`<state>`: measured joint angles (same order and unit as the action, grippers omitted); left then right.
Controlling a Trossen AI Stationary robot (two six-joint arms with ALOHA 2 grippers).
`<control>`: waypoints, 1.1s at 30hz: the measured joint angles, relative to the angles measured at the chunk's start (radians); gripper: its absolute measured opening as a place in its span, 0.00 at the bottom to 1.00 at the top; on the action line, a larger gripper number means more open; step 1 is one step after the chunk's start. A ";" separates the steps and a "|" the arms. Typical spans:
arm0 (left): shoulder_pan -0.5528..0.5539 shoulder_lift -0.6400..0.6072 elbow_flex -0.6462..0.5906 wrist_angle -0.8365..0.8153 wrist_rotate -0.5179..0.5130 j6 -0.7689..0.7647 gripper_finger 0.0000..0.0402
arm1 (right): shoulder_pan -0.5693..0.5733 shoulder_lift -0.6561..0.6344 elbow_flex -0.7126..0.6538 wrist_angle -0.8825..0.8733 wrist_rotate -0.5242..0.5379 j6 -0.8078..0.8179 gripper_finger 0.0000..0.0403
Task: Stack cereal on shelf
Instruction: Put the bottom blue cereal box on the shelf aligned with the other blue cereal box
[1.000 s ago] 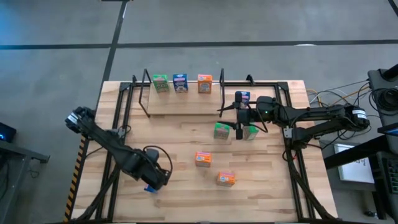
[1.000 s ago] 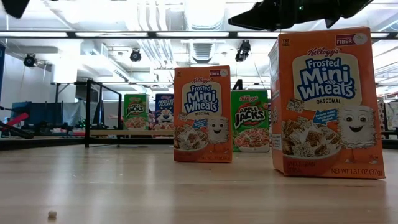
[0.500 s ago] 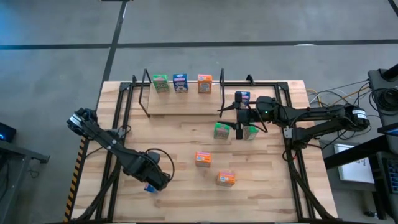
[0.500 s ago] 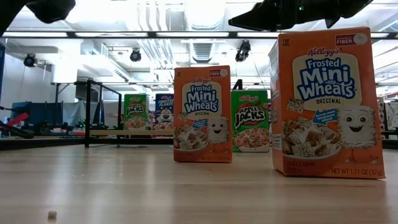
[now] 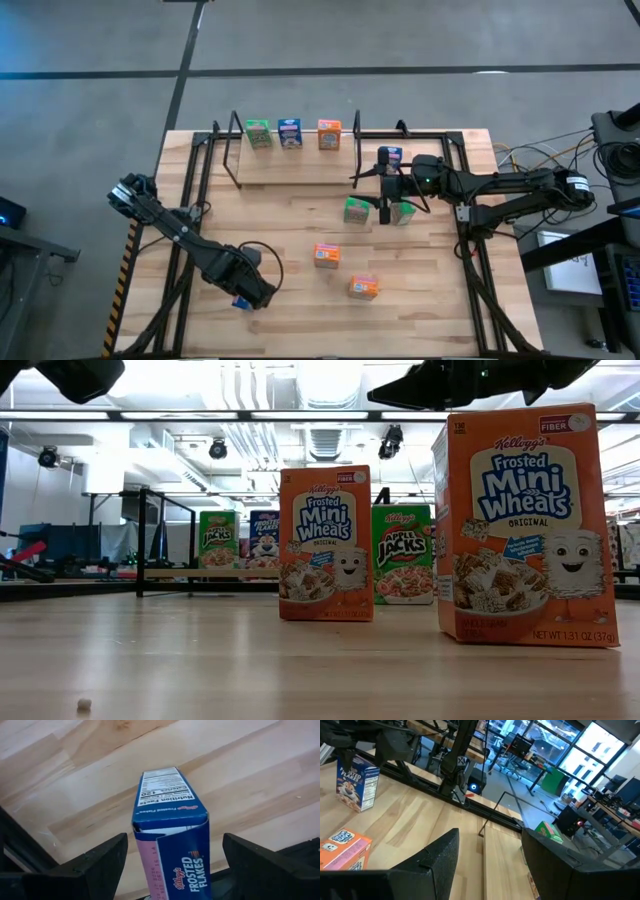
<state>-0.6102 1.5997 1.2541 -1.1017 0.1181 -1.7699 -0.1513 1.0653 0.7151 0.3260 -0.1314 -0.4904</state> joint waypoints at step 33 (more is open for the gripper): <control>0.024 -0.036 -0.026 0.008 0.012 0.136 0.46 | 0.000 0.001 0.000 -0.015 0.002 0.018 0.51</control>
<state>-0.5862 1.5635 1.2282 -1.0935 0.1299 -1.6344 -0.1513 1.0658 0.7151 0.3114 -0.1298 -0.4726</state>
